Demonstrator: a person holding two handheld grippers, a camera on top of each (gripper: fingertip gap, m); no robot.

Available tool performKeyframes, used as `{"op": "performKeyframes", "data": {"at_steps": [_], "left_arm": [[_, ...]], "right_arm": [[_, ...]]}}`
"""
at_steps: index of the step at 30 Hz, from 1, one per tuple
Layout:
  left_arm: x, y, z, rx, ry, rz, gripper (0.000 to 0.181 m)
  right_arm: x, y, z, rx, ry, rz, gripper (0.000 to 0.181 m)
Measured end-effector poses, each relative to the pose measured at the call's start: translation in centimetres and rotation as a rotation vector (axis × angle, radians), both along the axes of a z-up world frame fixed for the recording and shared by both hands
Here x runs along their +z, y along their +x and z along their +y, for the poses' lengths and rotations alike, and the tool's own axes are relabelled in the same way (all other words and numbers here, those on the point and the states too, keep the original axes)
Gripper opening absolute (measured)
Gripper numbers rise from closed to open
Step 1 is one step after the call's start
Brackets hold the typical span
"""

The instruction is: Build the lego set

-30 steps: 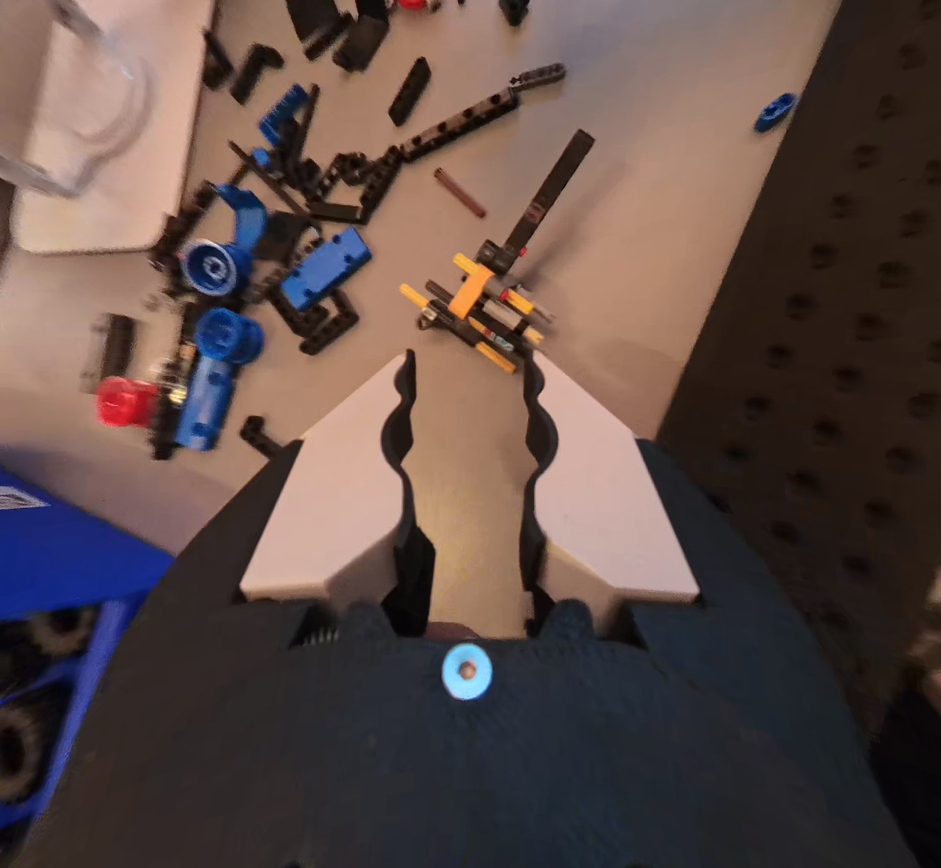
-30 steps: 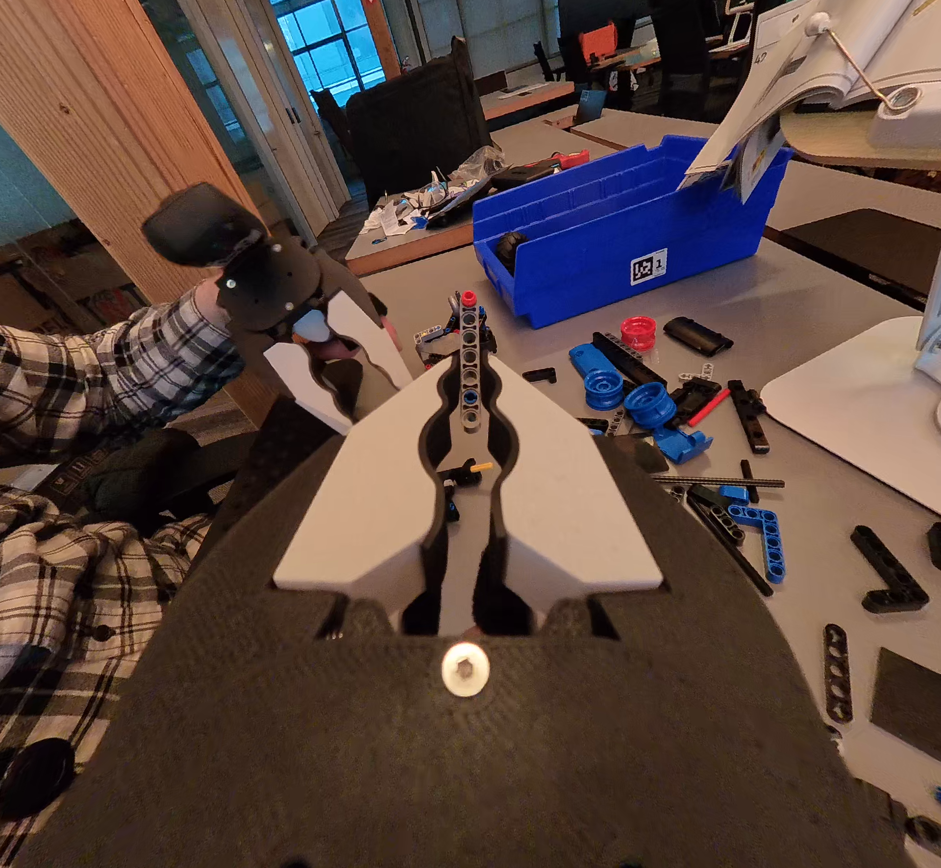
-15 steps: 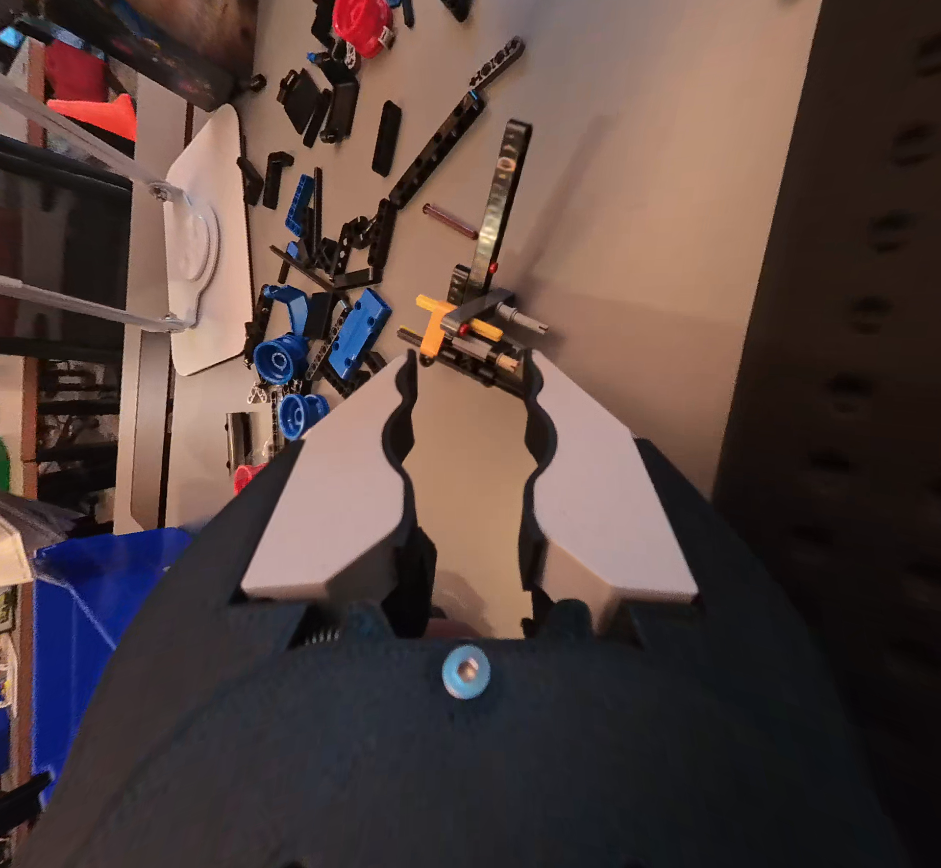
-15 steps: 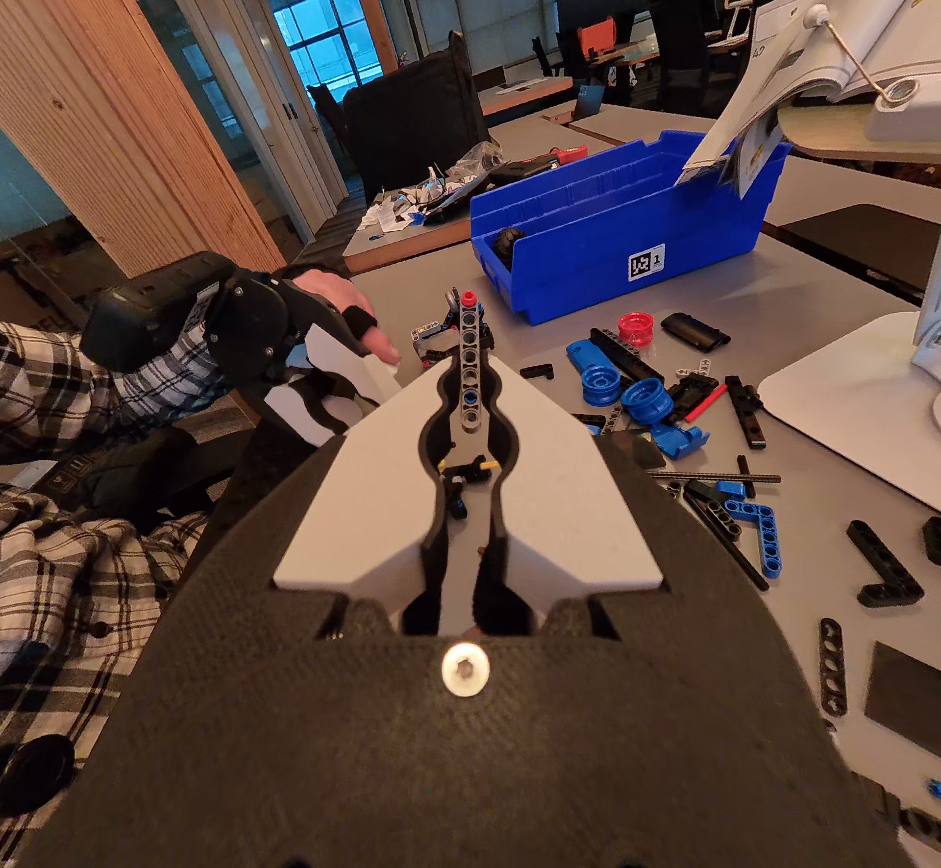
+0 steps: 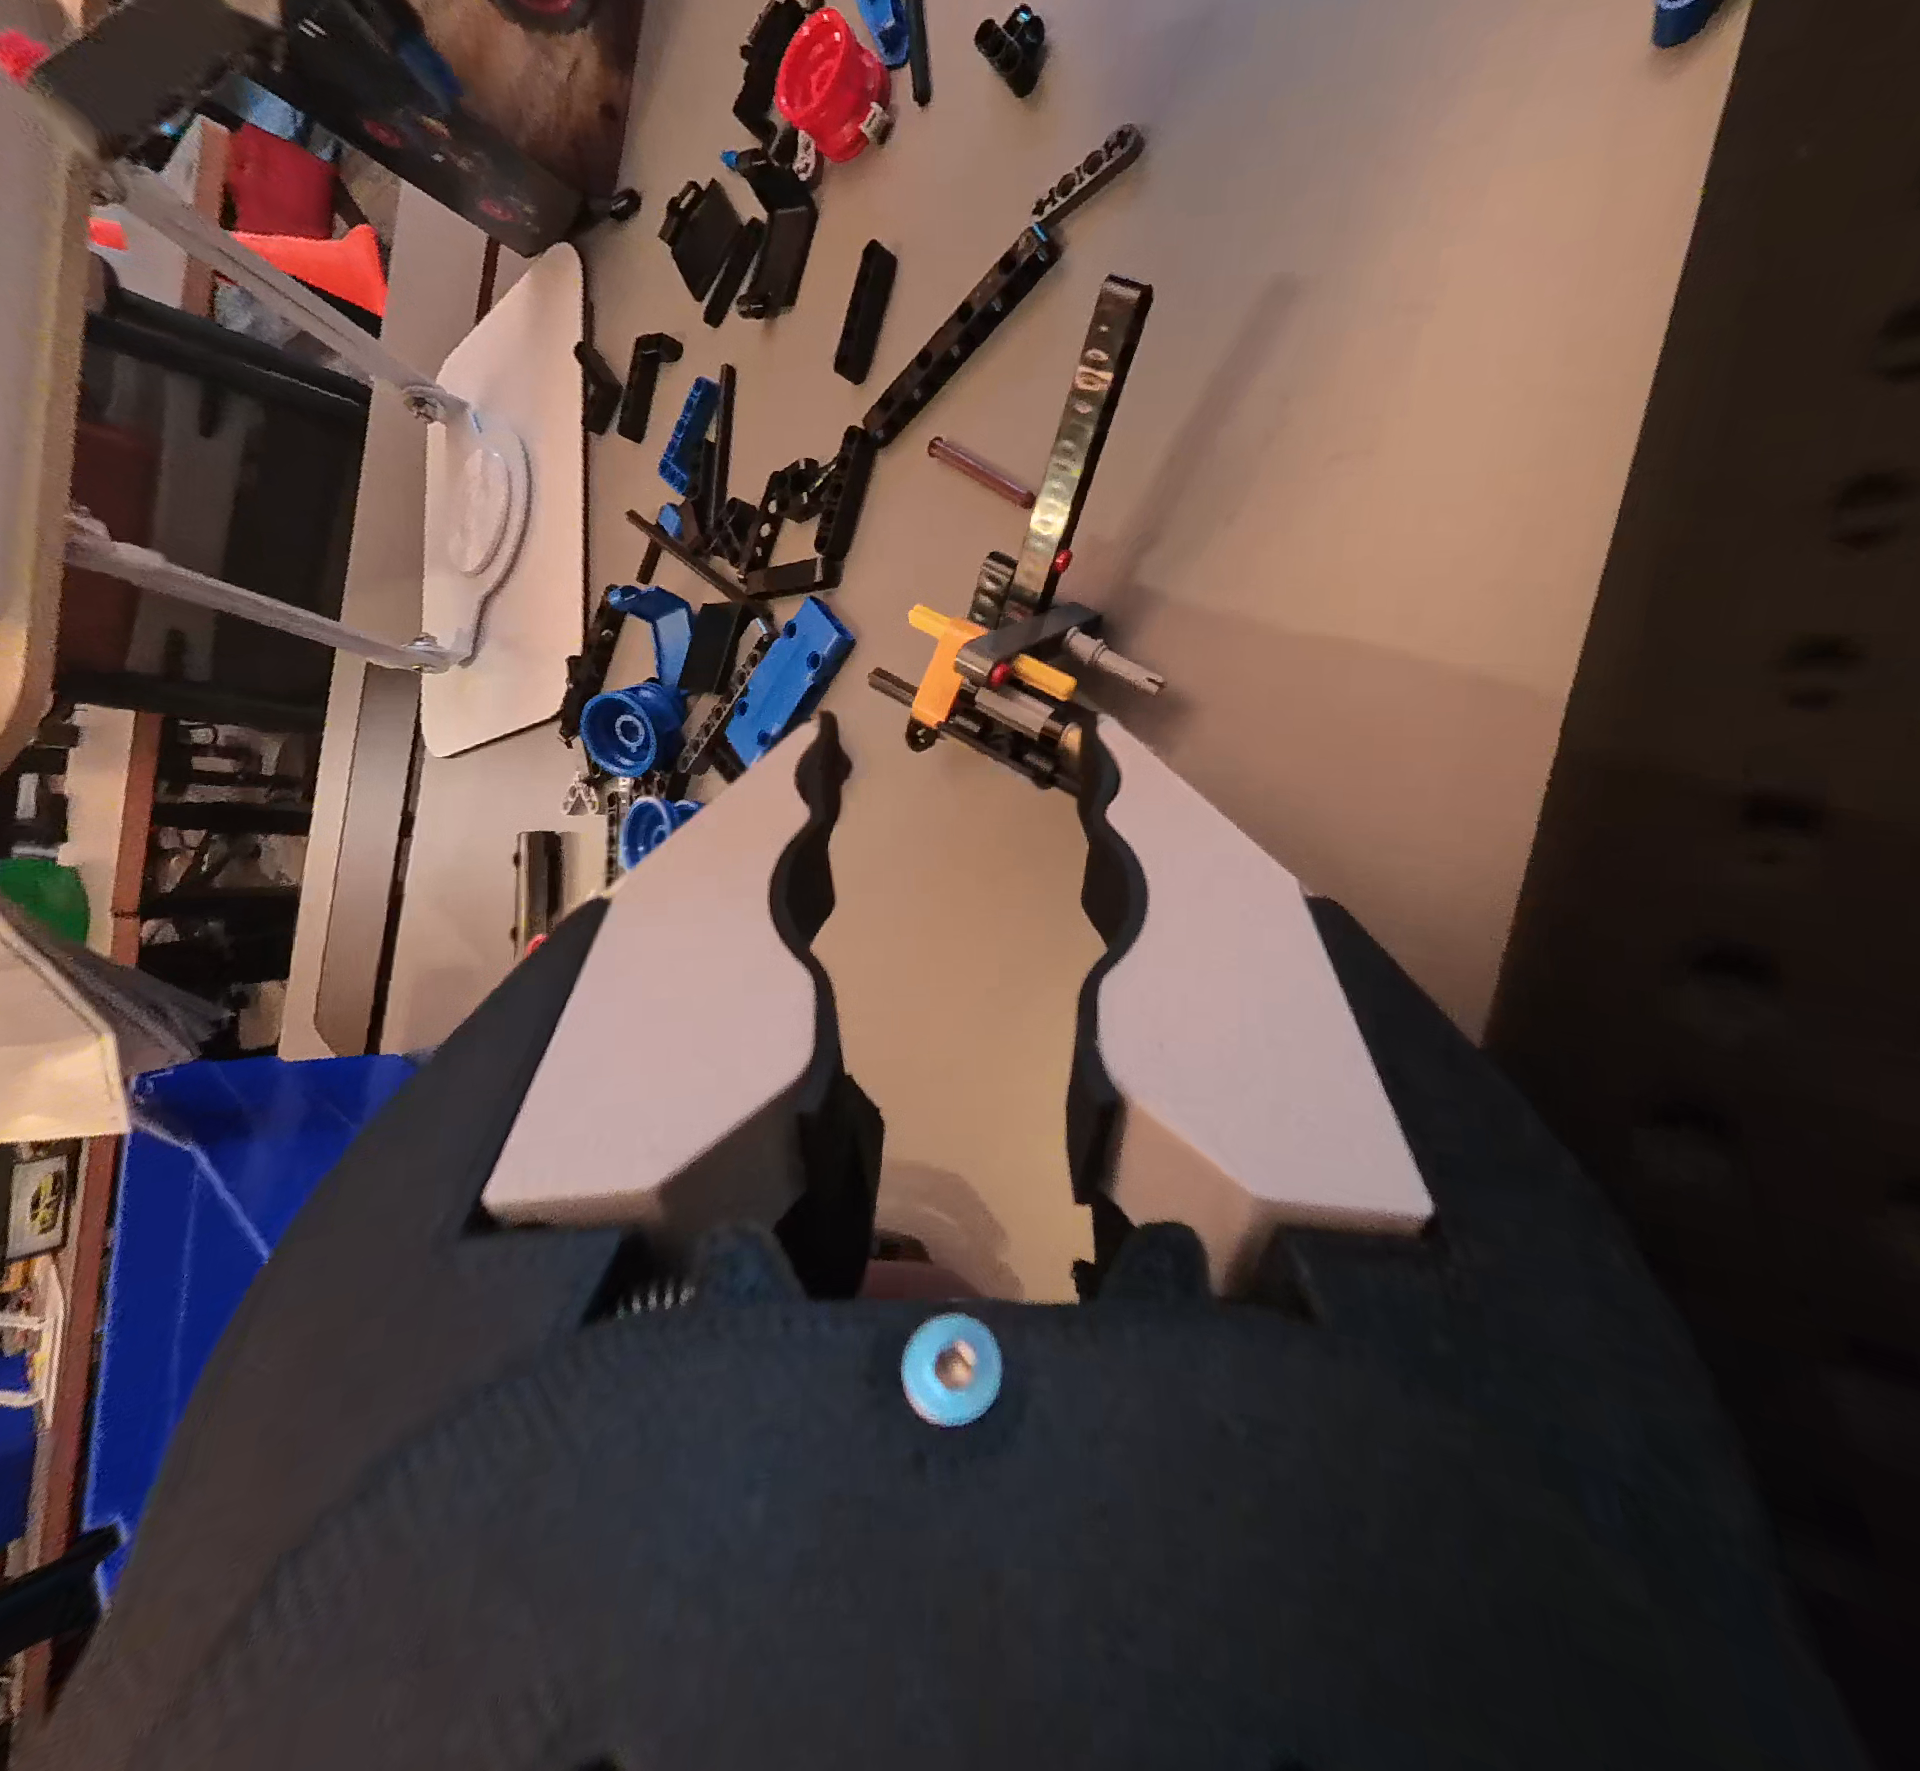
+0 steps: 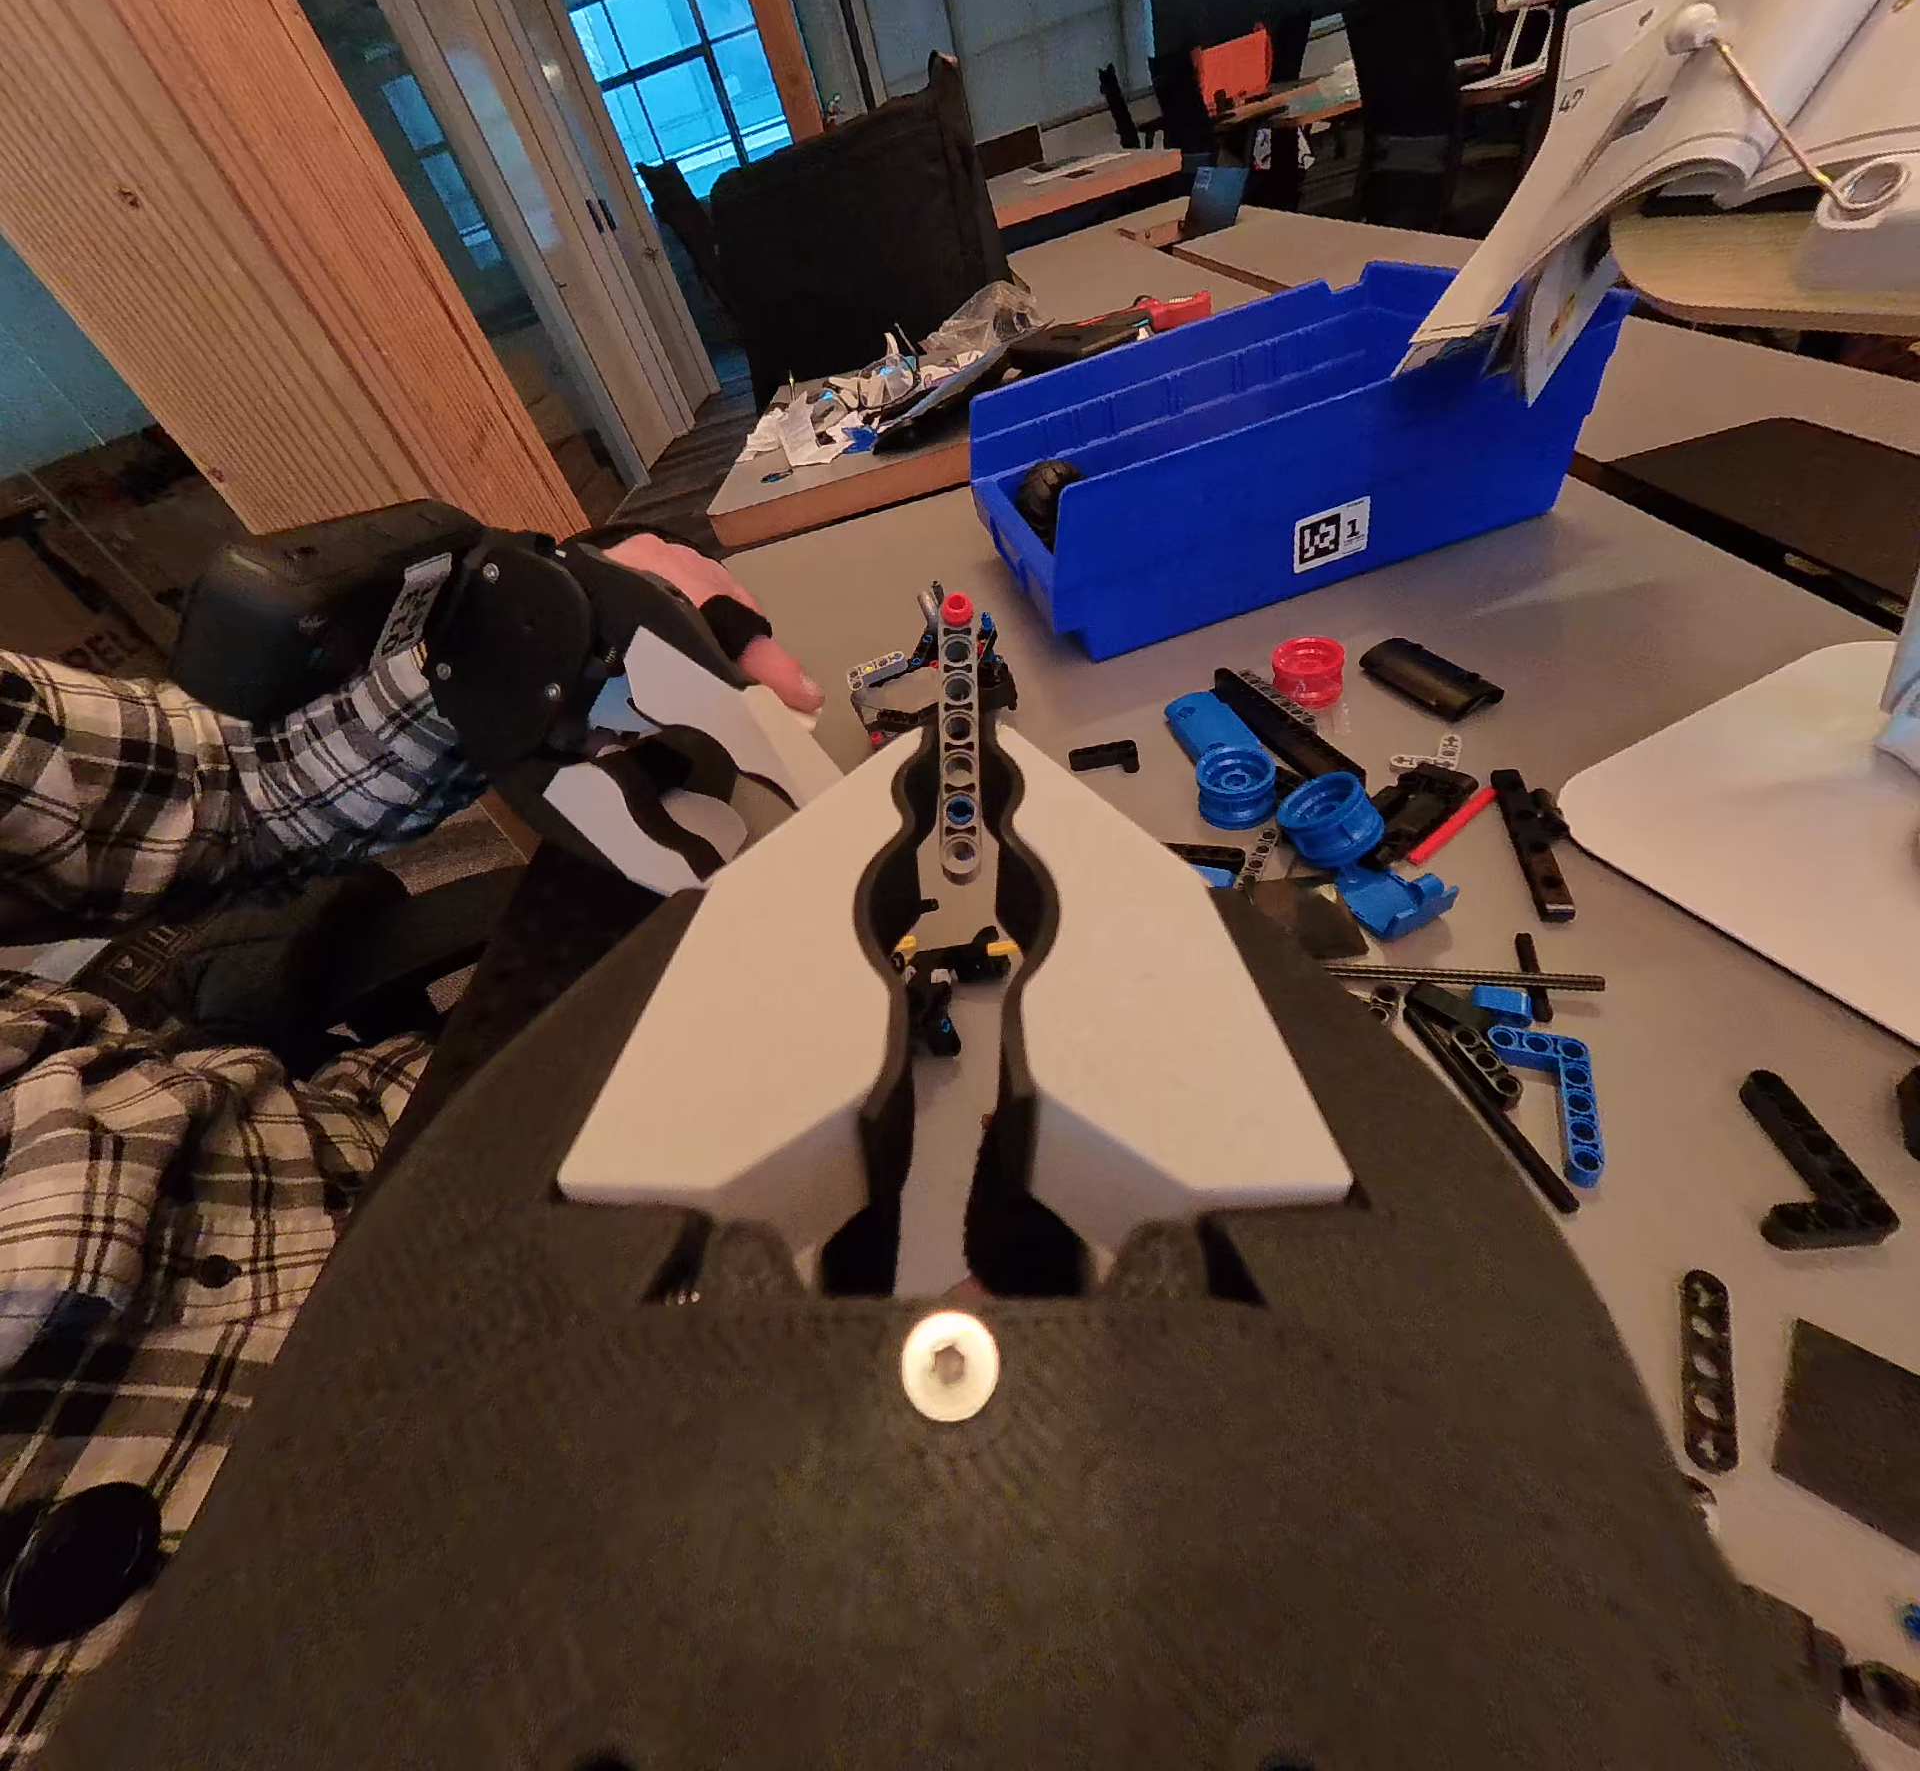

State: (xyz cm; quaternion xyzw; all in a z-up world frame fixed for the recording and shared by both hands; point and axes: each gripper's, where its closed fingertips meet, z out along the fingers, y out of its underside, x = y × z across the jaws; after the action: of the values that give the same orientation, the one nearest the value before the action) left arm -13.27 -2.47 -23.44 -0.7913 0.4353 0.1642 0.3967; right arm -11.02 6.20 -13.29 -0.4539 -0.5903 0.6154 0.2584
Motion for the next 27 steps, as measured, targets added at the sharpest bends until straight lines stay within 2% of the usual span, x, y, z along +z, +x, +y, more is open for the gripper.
{"op": "performKeyframes", "data": {"at_steps": [11,20,27], "left_arm": [[2.4,-0.7,1.3,0.039,0.13,-0.011,0.041],[6.2,-1.8,3.3,0.113,0.34,-0.014,0.038],[8.0,-1.4,4.2,0.12,0.443,-0.013,0.017]], "right_arm": [[-0.1,0.1,-0.2,0.009,0.009,-0.003,0.005],[-0.4,0.0,-0.7,0.027,0.015,-0.013,0.005],[-0.5,0.0,-1.2,0.047,0.023,-0.019,0.005]]}}
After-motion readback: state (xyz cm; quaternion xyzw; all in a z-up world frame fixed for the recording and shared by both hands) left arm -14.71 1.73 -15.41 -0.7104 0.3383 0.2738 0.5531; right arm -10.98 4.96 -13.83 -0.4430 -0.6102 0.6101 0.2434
